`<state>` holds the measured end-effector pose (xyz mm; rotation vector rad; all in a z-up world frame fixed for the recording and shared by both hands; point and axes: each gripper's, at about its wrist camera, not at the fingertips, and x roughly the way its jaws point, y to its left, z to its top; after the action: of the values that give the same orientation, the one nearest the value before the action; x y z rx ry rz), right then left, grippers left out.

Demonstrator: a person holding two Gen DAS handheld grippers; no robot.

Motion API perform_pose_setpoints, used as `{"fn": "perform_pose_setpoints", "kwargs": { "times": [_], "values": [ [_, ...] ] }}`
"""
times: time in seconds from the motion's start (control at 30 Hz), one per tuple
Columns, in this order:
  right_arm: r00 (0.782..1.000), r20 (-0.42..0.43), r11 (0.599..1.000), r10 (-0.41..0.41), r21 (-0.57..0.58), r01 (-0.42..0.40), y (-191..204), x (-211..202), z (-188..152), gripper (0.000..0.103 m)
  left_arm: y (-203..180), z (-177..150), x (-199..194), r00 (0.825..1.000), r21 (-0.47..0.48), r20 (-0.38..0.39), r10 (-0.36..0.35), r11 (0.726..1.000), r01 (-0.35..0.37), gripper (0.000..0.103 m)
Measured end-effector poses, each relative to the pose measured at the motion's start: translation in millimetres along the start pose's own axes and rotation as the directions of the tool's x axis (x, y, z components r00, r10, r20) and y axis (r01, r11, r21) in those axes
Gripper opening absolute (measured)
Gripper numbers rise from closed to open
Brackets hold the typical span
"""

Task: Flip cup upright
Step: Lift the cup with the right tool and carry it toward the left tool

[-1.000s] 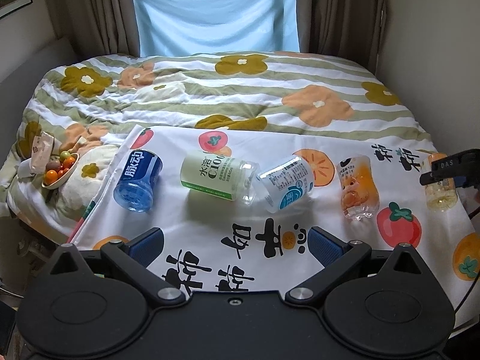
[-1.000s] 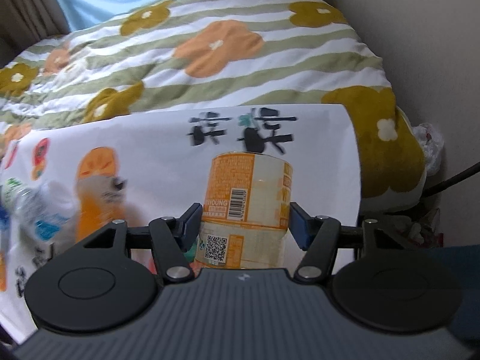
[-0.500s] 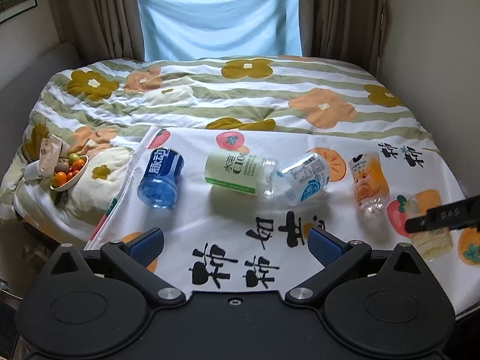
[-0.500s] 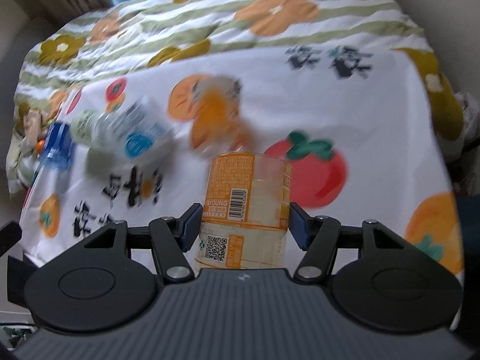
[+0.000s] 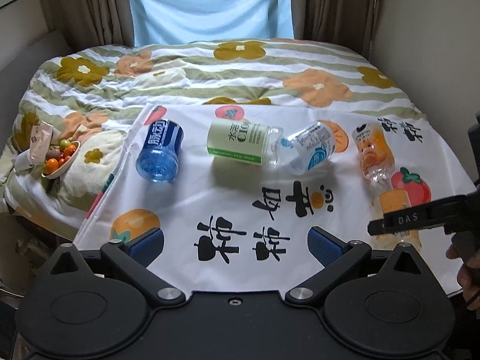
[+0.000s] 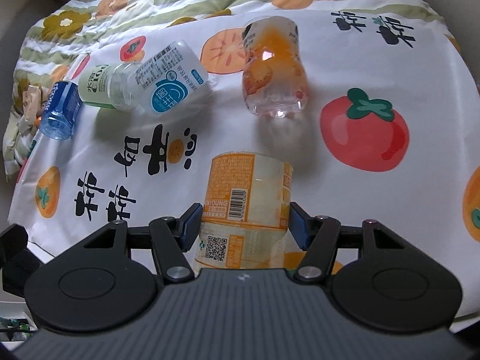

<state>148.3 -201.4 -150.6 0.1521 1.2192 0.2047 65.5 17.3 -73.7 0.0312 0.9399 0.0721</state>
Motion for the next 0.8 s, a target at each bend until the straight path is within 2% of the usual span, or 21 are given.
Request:
{"fn": "perform_pose_setpoints", "kwargs": {
  "times": [0.8],
  "values": [
    [0.999, 0.003, 0.999, -0.043, -0.005, 0.043, 16, 22, 4, 0.078, -4, 0, 47, 0.995, 0.081, -0.068, -0.074, 0.994, 0.080, 0.103]
  ]
}}
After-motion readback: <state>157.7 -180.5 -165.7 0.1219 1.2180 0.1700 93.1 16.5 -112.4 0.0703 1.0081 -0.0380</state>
